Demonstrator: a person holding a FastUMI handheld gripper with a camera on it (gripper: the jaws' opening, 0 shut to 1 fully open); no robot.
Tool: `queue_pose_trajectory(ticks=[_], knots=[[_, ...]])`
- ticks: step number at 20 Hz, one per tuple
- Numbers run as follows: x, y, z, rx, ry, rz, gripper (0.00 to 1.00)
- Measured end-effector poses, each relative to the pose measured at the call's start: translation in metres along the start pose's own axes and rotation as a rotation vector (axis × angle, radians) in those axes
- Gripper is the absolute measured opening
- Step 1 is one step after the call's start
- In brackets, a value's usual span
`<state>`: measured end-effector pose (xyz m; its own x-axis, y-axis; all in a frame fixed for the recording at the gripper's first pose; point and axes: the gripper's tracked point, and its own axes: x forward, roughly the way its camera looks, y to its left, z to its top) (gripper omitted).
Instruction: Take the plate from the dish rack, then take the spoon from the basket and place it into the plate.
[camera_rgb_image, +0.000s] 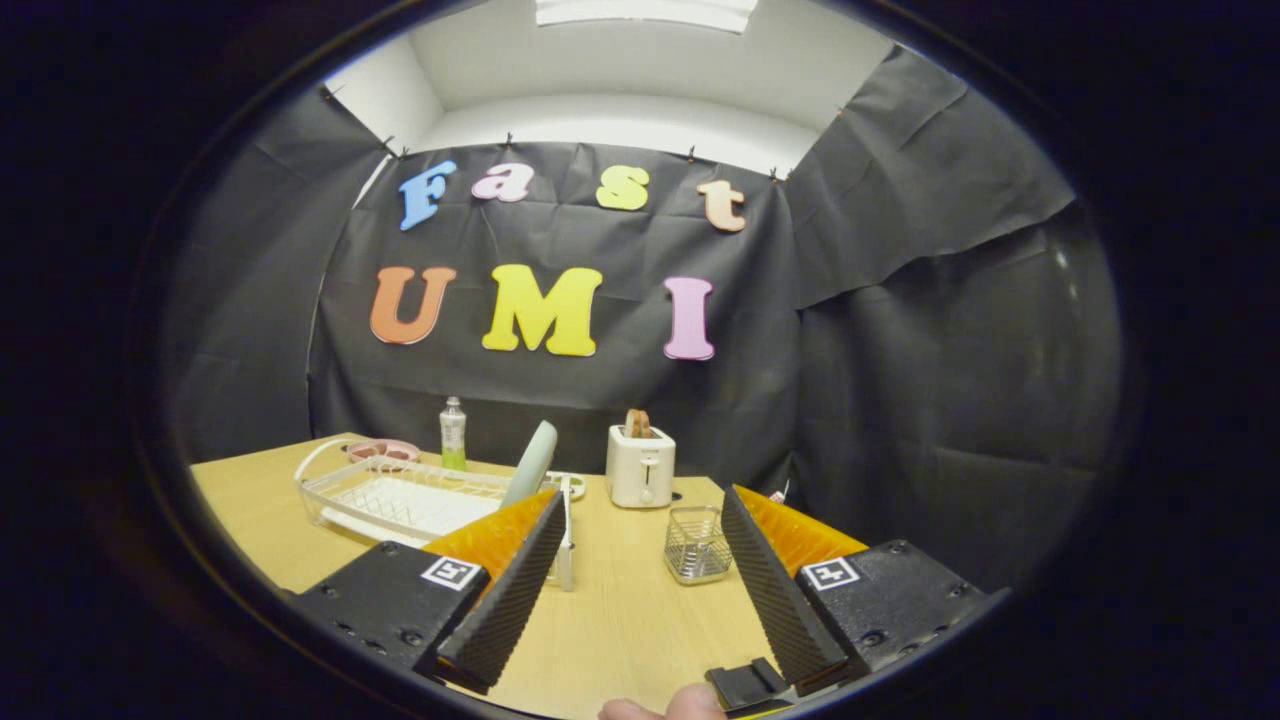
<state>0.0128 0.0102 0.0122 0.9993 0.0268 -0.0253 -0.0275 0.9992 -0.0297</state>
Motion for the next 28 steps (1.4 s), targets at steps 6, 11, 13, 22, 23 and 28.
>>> queue_pose_trajectory(ticks=[6, 11, 13, 22, 23, 28], knots=[[0.035, 0.010, 0.035, 0.001, 0.035, 0.066, 1.00], [0.081, 0.049, 0.071, -0.048, 0.138, 0.196, 1.00], [0.103, 0.066, 0.083, -0.055, 0.179, 0.235, 1.00], [0.186, 0.128, 0.056, -0.078, 0.439, 0.292, 1.00], [0.195, 0.132, 0.048, -0.080, 0.475, 0.290, 1.00], [0.230, 0.140, 0.008, -0.070, 0.631, 0.267, 1.00]])
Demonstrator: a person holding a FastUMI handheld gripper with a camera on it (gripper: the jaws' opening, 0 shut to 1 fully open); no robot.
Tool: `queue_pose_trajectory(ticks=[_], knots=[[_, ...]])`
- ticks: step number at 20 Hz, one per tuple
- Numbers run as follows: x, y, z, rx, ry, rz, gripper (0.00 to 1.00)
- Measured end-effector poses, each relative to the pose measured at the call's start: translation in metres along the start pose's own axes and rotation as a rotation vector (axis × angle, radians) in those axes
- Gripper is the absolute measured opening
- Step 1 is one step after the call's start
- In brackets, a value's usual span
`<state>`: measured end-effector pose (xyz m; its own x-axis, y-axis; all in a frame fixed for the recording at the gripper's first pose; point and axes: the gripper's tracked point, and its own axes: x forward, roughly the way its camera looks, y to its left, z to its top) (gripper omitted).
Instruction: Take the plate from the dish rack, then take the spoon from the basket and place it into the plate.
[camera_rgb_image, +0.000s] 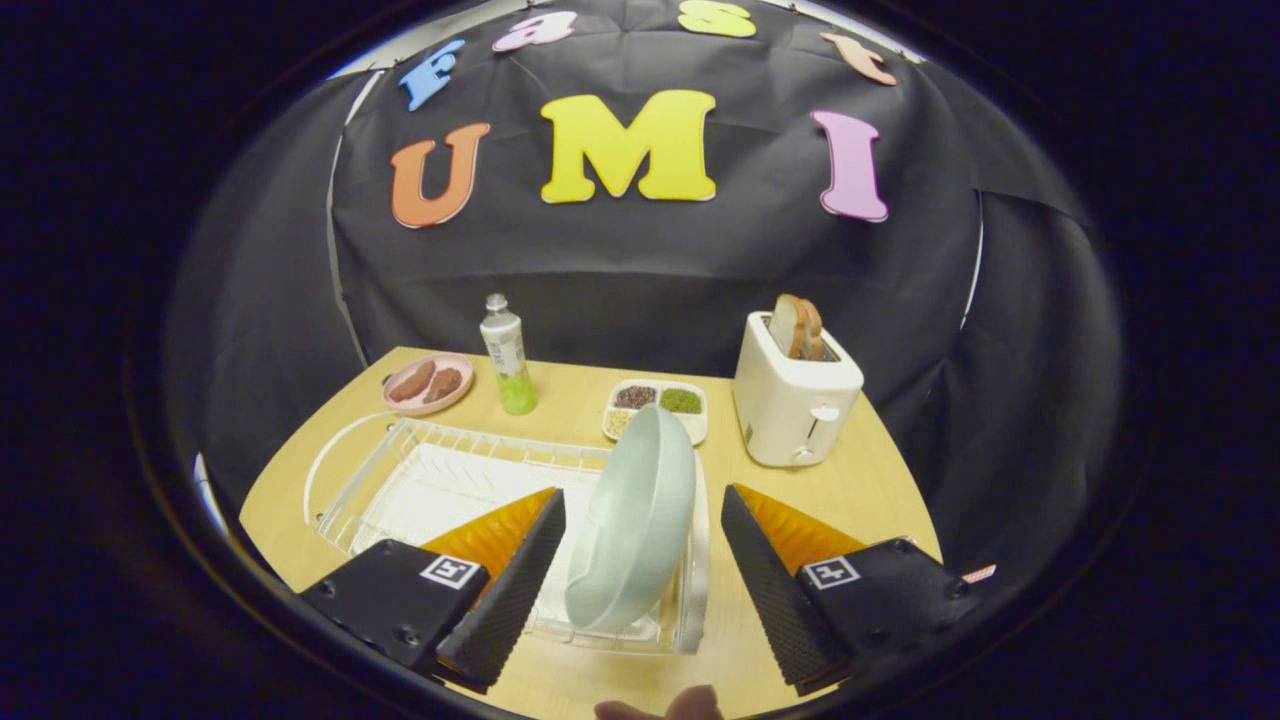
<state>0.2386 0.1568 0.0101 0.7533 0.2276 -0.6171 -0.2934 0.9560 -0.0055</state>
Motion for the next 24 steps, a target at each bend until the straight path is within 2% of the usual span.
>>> queue_pose_trajectory(ticks=[5, 9, 11, 13, 14, 16, 19, 20, 24], knots=[[0.042, 0.007, -0.023, 0.077, 0.141, 0.029, 1.00], [0.046, 0.011, -0.017, 0.041, 0.129, -0.004, 0.96], [0.046, 0.015, -0.019, 0.039, 0.143, -0.007, 0.89], [0.047, 0.016, -0.017, 0.023, 0.146, -0.026, 0.76], [0.047, 0.015, -0.018, 0.023, 0.147, -0.037, 0.60], [0.046, 0.014, -0.019, 0.032, 0.159, -0.066, 0.47], [0.038, 0.008, -0.013, 0.119, 0.130, -0.142, 0.42], [0.034, 0.006, -0.008, 0.124, 0.112, -0.169, 0.38], [0.021, 0.002, 0.005, 0.087, 0.062, -0.253, 0.35]])
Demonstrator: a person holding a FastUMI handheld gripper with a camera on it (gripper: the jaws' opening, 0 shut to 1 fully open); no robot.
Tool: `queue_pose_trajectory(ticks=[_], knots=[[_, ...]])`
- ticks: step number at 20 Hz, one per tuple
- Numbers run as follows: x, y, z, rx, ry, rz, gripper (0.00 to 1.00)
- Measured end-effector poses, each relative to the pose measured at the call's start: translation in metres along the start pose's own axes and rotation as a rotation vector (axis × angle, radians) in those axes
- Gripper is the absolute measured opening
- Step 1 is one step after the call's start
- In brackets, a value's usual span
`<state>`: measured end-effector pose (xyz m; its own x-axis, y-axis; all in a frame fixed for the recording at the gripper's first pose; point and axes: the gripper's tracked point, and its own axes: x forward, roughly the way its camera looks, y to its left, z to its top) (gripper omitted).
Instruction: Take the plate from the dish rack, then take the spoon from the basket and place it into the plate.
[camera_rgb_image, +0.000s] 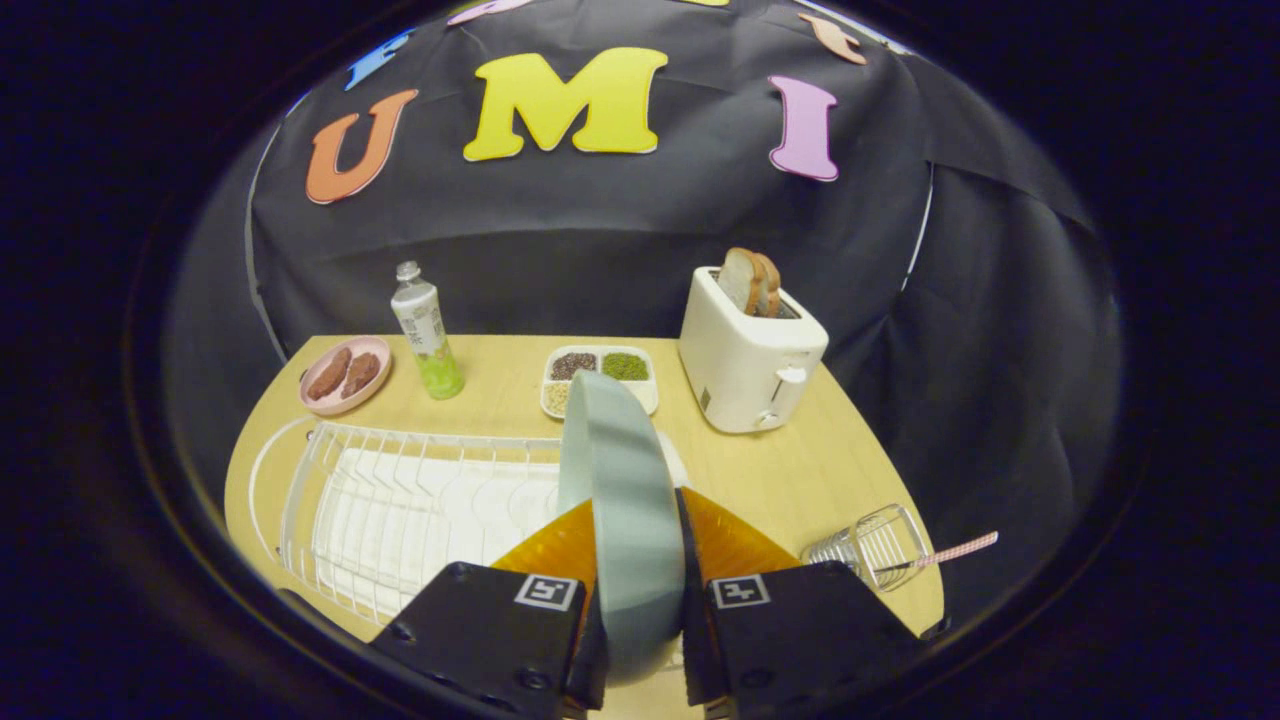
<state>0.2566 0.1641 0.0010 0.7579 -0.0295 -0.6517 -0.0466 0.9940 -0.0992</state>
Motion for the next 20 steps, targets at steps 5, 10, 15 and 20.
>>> queue_pose_trajectory(ticks=[5, 10, 15, 20], knots=[[-0.018, -0.008, 0.025, -0.065, -0.117, -0.059, 0.33], [-0.069, 0.014, 0.002, -0.026, -0.123, 0.106, 0.33], [-0.131, 0.013, -0.046, -0.008, -0.171, 0.228, 0.33], [-0.151, -0.013, -0.120, 0.153, -0.171, 0.302, 0.33]])
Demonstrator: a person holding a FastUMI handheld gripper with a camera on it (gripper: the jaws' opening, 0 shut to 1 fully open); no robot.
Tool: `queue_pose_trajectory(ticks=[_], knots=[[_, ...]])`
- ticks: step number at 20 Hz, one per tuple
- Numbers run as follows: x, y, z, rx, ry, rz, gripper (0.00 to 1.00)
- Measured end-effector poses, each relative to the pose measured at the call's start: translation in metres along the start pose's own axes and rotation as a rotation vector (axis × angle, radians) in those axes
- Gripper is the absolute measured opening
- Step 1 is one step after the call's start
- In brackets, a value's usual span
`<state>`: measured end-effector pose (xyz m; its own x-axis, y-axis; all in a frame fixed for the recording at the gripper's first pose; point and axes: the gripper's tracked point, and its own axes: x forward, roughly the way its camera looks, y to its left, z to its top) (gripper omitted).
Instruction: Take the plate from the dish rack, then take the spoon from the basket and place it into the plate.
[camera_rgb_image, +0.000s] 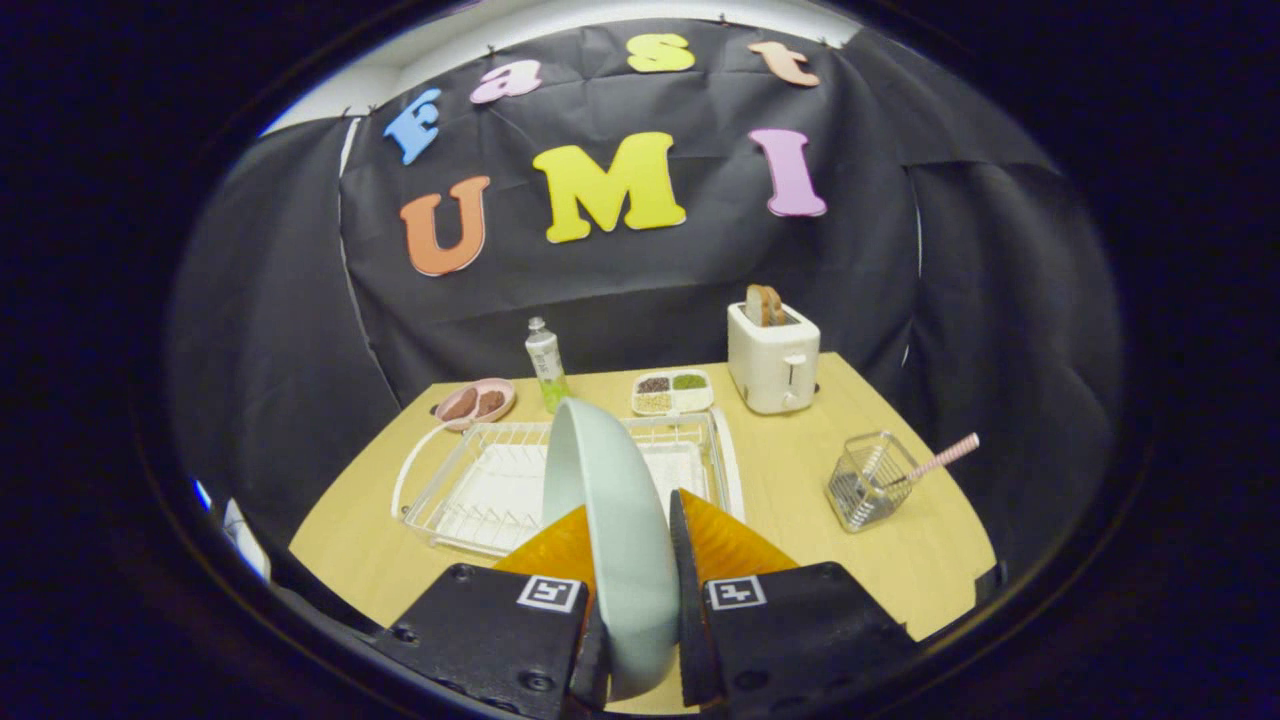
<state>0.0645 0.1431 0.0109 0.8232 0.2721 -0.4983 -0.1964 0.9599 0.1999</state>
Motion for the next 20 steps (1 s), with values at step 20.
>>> queue_pose_trajectory(ticks=[20], knots=[[0.038, -0.031, -0.151, 0.479, 0.182, 0.113, 0.36]])
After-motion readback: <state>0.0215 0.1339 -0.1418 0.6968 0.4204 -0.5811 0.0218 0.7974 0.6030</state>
